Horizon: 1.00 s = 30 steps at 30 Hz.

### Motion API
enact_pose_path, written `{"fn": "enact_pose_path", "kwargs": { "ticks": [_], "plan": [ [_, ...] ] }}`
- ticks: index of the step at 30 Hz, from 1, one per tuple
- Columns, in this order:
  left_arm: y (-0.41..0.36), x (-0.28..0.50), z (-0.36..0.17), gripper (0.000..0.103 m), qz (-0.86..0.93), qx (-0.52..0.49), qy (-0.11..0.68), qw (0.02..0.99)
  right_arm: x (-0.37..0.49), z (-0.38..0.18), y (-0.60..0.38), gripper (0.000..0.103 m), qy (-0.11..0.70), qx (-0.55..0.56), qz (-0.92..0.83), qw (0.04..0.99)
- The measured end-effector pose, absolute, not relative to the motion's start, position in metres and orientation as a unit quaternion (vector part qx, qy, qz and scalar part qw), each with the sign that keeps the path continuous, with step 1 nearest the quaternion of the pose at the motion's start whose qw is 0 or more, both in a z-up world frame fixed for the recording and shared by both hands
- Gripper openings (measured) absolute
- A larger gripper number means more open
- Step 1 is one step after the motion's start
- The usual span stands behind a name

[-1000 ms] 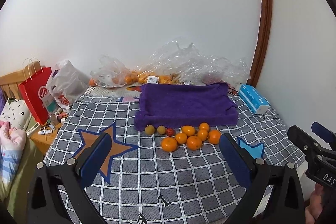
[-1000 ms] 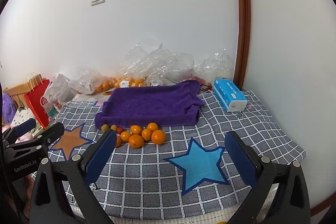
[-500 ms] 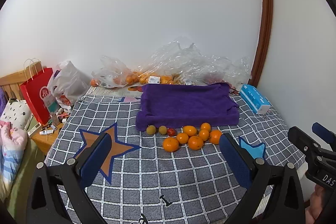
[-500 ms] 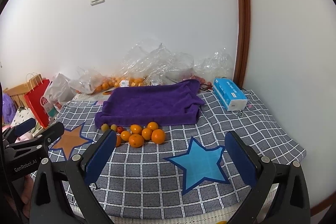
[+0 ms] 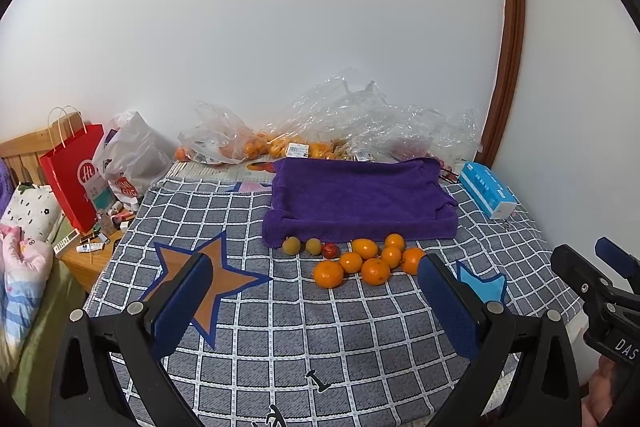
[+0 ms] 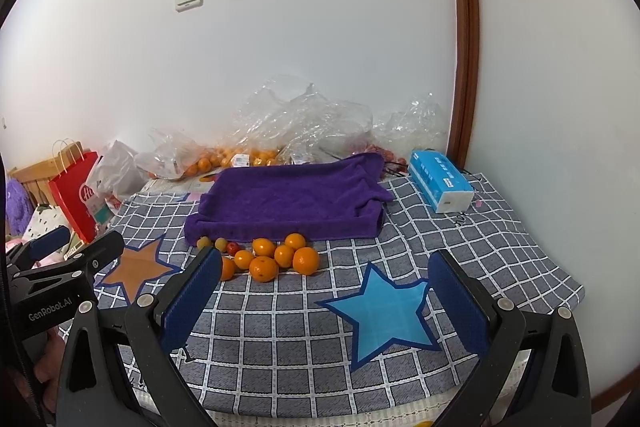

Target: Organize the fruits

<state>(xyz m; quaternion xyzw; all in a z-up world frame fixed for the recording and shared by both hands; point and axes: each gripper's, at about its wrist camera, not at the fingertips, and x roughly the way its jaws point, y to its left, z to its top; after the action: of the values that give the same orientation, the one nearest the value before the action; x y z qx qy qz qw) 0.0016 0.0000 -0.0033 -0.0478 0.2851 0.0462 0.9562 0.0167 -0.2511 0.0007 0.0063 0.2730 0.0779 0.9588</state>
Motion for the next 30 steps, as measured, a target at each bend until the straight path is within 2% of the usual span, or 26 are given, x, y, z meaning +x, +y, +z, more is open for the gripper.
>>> {"fn": "enact_pose_path", "kwargs": {
  "ticks": [30],
  "plan": [
    [-0.0013,0.0007,-0.0024,0.103,0.042,-0.049,0.285,0.956,0.0136,0.0020,-0.2493,0.102,0.275,0.007,0.082,0.958]
  ]
}}
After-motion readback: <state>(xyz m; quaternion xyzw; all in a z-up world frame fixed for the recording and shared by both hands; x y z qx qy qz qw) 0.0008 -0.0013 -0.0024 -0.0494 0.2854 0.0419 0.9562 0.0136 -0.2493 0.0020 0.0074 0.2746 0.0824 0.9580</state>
